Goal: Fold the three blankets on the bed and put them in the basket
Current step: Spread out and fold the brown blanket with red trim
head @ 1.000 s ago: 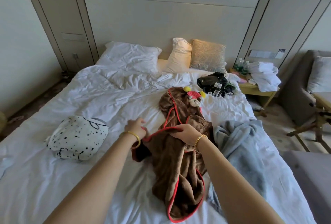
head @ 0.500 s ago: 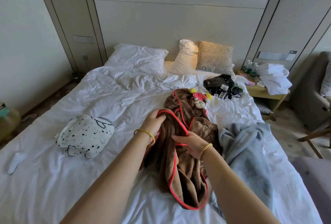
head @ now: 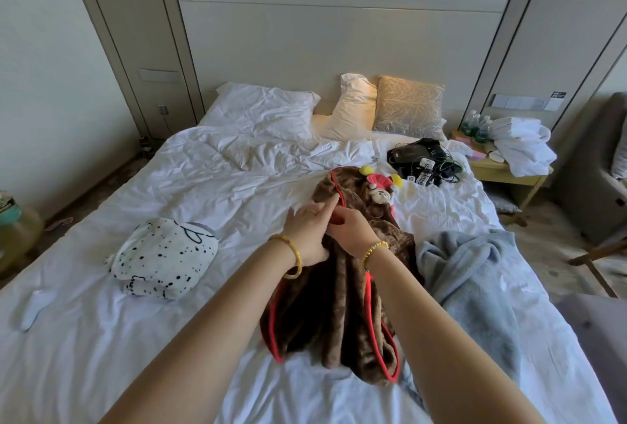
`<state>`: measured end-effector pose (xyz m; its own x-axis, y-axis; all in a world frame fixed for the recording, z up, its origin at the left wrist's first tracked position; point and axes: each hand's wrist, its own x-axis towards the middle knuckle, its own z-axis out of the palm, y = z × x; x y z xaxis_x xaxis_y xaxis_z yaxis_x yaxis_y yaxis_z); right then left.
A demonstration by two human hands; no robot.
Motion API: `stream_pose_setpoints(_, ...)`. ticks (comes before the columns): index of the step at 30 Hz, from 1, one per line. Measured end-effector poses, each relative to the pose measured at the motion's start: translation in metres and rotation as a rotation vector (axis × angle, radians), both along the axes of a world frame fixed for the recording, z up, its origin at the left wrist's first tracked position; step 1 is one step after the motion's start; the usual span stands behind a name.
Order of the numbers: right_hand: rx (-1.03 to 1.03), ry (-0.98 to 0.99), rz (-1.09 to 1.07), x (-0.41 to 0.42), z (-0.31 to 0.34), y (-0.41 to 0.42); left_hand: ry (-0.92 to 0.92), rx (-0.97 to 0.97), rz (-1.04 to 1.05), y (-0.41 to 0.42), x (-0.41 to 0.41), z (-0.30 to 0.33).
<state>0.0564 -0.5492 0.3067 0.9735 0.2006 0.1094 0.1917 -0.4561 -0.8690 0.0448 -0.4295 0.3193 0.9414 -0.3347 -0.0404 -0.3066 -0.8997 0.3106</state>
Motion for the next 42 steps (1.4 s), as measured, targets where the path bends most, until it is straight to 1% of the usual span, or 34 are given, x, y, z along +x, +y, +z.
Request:
stream_pose_setpoints(2,0.072,0.055,-0.076,0.0,0.0,0.002,0.082,-0.075,0.068,-0.001,0.004,0.006)
stream_pose_setpoints(3,0.113,0.108,-0.102,0.0,-0.002,0.0,0.084,-0.09,0.084,0.0,0.004,0.007)
stream_pose_setpoints(4,0.148,0.177,-0.096,0.0,-0.005,-0.004,0.065,-0.109,0.096,0.001,0.003,0.007)
stream_pose_setpoints(6,0.176,0.347,0.024,-0.003,-0.015,-0.015,-0.028,-0.238,0.168,0.002,0.0,0.005)
stream_pose_setpoints(8,0.107,0.509,0.159,-0.011,-0.034,-0.021,-0.124,-0.459,0.33,0.003,-0.001,0.005)
stream_pose_setpoints(9,0.053,0.561,0.181,-0.015,-0.046,-0.022,-0.132,-0.598,0.438,0.004,0.001,0.009)
stream_pose_setpoints(11,-0.076,0.597,0.175,-0.022,-0.069,-0.02,-0.084,-0.876,0.636,0.013,0.01,0.019)
stream_pose_setpoints(12,-0.13,0.588,0.16,-0.024,-0.076,-0.019,-0.063,-0.959,0.695,0.018,0.015,0.023)
stream_pose_setpoints(13,-0.178,0.564,0.137,-0.024,-0.082,-0.02,-0.056,-0.961,0.714,0.024,0.017,0.026)
stream_pose_setpoints(14,-0.231,0.522,0.096,-0.023,-0.082,-0.022,-0.054,-0.875,0.694,0.029,0.019,0.027)
stream_pose_setpoints(15,-0.252,0.452,0.035,-0.02,-0.079,-0.024,-0.04,-0.739,0.645,0.034,0.019,0.026)
stream_pose_setpoints(16,-0.228,0.375,-0.039,-0.016,-0.072,-0.026,-0.013,-0.59,0.576,0.038,0.017,0.024)
stream_pose_setpoints(17,-0.155,0.298,-0.1,-0.011,-0.062,-0.027,0.033,-0.469,0.499,0.039,0.015,0.022)
stream_pose_setpoints(18,-0.08,0.246,-0.132,-0.007,-0.048,-0.026,0.093,-0.392,0.411,0.038,0.013,0.019)
stream_pose_setpoints(20,0.033,0.165,-0.116,0.001,-0.017,-0.02,0.199,-0.326,0.243,0.029,0.009,0.012)
stream_pose_setpoints(21,0.076,0.145,-0.089,0.004,-0.002,-0.015,0.211,-0.304,0.157,0.022,0.007,0.01)
stream_pose_setpoints(22,0.108,0.133,-0.068,0.006,0.012,-0.011,0.208,-0.332,0.095,0.014,0.006,0.007)
stream_pose_setpoints(23,0.139,0.119,-0.06,0.008,0.022,-0.009,0.192,-0.422,0.075,0.009,0.007,0.005)
stream_pose_setpoints(25,0.212,0.135,-0.076,0.009,0.033,-0.011,0.183,-0.647,0.144,0.008,0.008,0.01)
stream_pose_setpoints(26,0.233,0.172,-0.077,0.009,0.031,-0.016,0.177,-0.715,0.184,0.01,0.01,0.012)
stream_pose_setpoints(27,0.229,0.221,-0.059,0.007,0.026,-0.021,0.159,-0.742,0.207,0.012,0.011,0.014)
stream_pose_setpoints(30,0.16,0.426,0.021,-0.002,-0.009,-0.034,0.078,-0.853,0.247,0.013,0.013,0.019)
stream_pose_setpoints(31,0.139,0.498,0.033,-0.007,-0.023,-0.039,0.051,-0.927,0.3,0.013,0.015,0.02)
stream_pose_setpoints(33,0.101,0.619,0.041,-0.016,-0.053,-0.048,0.024,-1.111,0.474,0.021,0.018,0.018)
stream_pose_setpoints(34,0.055,0.643,0.022,-0.019,-0.065,-0.054,0.019,-1.201,0.572,0.029,0.021,0.016)
stream_pose_setpoints(35,0.006,0.619,-0.019,-0.021,-0.074,-0.058,0.006,-1.236,0.662,0.038,0.022,0.013)
stream_pose_setpoints(36,-0.021,0.563,-0.085,-0.019,-0.079,-0.062,-0.011,-1.191,0.738,0.047,0.024,0.008)
stream_pose_setpoints(37,-0.019,0.484,-0.154,-0.017,-0.08,-0.065,-0.023,-1.068,0.783,0.054,0.025,0.002)
stream_pose_setpoints(38,-0.014,0.401,-0.202,-0.013,-0.076,-0.064,-0.031,-0.897,0.784,0.058,0.025,-0.003)
stream_pose_setpoints(39,-0.024,0.325,-0.218,-0.009,-0.068,-0.062,-0.034,-0.712,0.732,0.058,0.024,-0.005)
stream_pose_setpoints(40,-0.041,0.265,-0.198,-0.006,-0.058,-0.057,-0.019,-0.559,0.628,0.055,0.023,-0.006)
stream_pose_setpoints(42,-0.069,0.172,-0.085,-0.001,-0.033,-0.042,0.079,-0.379,0.336,0.04,0.018,-0.007)
